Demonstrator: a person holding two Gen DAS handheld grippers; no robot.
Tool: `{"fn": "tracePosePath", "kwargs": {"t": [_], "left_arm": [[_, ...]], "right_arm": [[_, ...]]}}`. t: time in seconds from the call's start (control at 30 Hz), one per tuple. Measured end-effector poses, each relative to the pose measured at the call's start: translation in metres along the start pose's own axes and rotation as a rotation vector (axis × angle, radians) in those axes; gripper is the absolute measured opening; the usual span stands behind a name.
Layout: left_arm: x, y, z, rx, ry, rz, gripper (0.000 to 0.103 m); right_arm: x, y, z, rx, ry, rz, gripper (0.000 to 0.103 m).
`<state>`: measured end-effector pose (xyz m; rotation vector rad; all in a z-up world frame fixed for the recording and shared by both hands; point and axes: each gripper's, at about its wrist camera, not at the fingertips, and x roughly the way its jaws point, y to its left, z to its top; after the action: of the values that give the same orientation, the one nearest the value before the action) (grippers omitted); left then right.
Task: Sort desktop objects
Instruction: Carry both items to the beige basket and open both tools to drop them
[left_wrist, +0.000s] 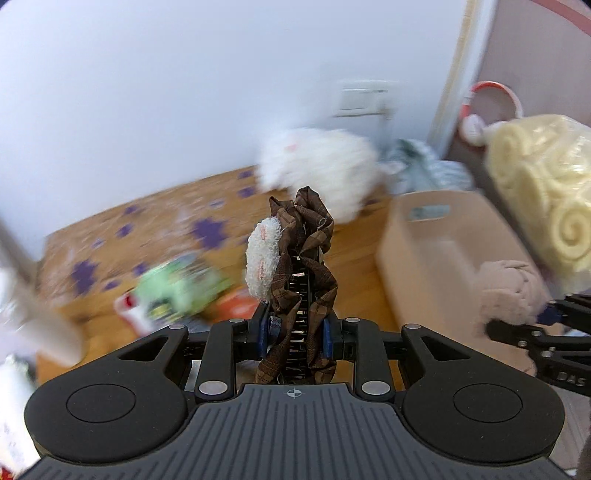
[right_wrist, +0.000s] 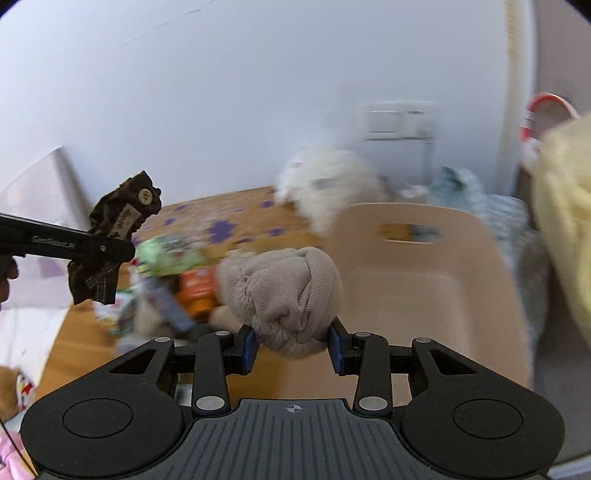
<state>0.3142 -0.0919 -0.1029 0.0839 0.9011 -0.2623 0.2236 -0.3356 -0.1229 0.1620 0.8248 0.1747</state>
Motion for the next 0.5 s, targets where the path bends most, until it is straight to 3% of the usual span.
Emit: {"fn": "tracePosePath", "kwargs": {"t": [0.3,0.5], "left_arm": [[0.050,-0.116,0.022,0.069,0.057,-0.130,0.027],[0.083,-0.151,0.011,0.113,0.106,-0.148,0.027]], "right_arm": [[0.015,-0.067,-0.005,0.033,0.100,-0.084,0.036],[0.030,-0.078,-0.019,-0.010,0.172,-0.131,0.036]]}}
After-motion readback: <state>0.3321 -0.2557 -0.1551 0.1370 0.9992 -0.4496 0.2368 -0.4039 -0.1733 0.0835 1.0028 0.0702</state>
